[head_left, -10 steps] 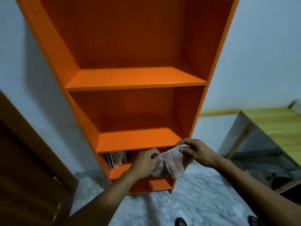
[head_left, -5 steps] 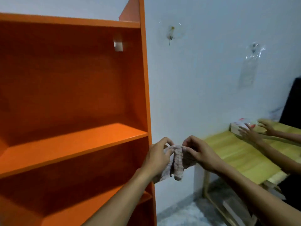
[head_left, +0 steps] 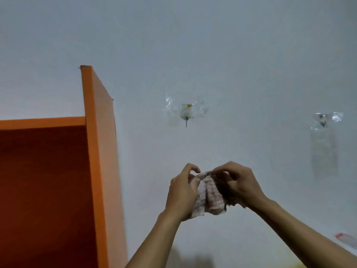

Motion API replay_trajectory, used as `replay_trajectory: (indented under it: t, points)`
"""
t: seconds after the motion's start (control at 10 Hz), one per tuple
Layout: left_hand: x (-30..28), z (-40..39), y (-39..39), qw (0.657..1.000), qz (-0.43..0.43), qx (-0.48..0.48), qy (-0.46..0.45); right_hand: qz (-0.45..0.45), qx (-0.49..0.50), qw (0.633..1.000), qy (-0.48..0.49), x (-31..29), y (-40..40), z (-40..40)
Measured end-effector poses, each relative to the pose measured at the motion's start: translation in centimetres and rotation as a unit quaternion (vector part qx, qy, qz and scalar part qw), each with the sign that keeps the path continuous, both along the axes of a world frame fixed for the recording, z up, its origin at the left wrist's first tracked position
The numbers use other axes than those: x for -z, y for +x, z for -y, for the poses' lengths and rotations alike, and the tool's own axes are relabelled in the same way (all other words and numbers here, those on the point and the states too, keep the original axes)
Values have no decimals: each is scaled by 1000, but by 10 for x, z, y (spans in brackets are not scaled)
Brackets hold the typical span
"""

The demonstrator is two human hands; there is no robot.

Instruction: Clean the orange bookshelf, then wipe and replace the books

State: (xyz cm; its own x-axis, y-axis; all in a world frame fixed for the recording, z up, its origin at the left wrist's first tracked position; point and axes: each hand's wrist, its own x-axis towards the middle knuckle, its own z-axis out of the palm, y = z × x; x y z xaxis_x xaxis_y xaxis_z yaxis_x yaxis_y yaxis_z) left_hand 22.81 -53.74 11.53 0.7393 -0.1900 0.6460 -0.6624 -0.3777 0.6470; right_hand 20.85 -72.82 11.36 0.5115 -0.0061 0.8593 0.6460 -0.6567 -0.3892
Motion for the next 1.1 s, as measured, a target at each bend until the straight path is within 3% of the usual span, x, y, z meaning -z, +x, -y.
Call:
replay_trajectory:
  t: [0.3, 0.5, 0.7, 0.8, 0.9, 1.0, 1.1]
  points:
    - [-120, -7, 83, 971, 187, -119, 90, 97, 14, 992, -78, -109, 113, 18]
    - [-182, -6, 102, 952, 207, -172, 148, 111, 23, 991, -76, -162, 149, 11]
    - [-179, -7, 129, 931, 217, -229, 182, 24, 1, 998, -62, -163, 172, 3]
    - [-159, -9, 139, 927, 232, -251, 157, -8, -37, 999, -14, -150, 172, 4]
    - [-131, -8, 140, 933, 226, -264, 91, -56, -92, 992, 69, -130, 169, 5]
    - [-104, -10, 135, 952, 174, -252, 4, -116, -149, 959, 210, -108, 171, 1]
    - [-64, -8, 126, 964, 90, -239, -69, -206, -142, 919, 305, -68, 169, -13]
